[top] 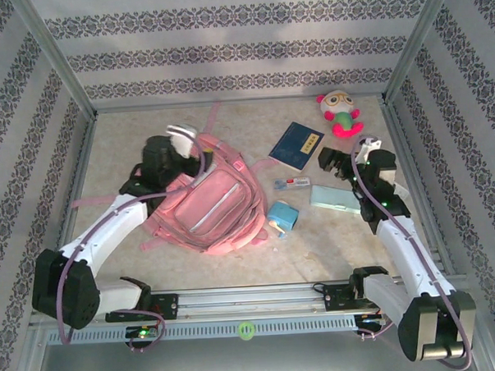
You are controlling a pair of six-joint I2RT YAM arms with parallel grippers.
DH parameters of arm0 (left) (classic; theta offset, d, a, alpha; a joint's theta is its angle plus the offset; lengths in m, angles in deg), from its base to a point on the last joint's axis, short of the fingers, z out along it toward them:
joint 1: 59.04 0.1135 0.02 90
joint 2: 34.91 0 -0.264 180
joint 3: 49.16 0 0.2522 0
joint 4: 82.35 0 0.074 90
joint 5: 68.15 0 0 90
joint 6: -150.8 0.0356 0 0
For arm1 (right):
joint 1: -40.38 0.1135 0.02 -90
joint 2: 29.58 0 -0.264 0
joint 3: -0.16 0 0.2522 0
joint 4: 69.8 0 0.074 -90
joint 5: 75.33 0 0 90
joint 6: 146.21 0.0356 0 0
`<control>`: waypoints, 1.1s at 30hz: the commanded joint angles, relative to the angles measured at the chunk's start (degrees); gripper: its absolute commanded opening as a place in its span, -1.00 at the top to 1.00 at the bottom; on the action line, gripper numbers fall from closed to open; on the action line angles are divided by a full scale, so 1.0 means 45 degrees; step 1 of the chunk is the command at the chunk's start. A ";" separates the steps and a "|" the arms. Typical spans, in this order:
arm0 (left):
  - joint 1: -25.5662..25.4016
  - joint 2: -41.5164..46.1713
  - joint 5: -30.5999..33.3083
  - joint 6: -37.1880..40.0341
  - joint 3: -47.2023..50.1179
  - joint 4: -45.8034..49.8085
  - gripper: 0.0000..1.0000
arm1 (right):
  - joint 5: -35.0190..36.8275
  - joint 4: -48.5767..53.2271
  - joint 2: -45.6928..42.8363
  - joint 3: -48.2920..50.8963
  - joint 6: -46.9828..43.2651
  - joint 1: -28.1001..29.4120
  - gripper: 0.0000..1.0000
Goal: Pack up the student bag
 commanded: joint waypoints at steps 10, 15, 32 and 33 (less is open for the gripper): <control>-0.3706 -0.3386 0.0962 -0.0222 -0.1470 0.5787 -0.58 | -0.0987 0.2705 -0.0715 0.0887 0.2644 0.2694 -0.96; -0.3755 -0.4189 0.0676 -0.0241 -0.1709 0.5507 -0.60 | -0.0844 0.2554 -0.0551 0.0961 0.2483 0.3452 -0.96; -0.3716 -0.1857 0.4367 0.0411 0.0107 0.8661 0.66 | -0.0395 0.2867 0.0431 0.0537 0.2217 0.5052 -0.96; -0.3716 -0.1622 0.4141 0.0441 0.0231 0.8545 0.74 | -0.0396 0.2791 0.0560 0.0479 0.2174 0.5182 -0.96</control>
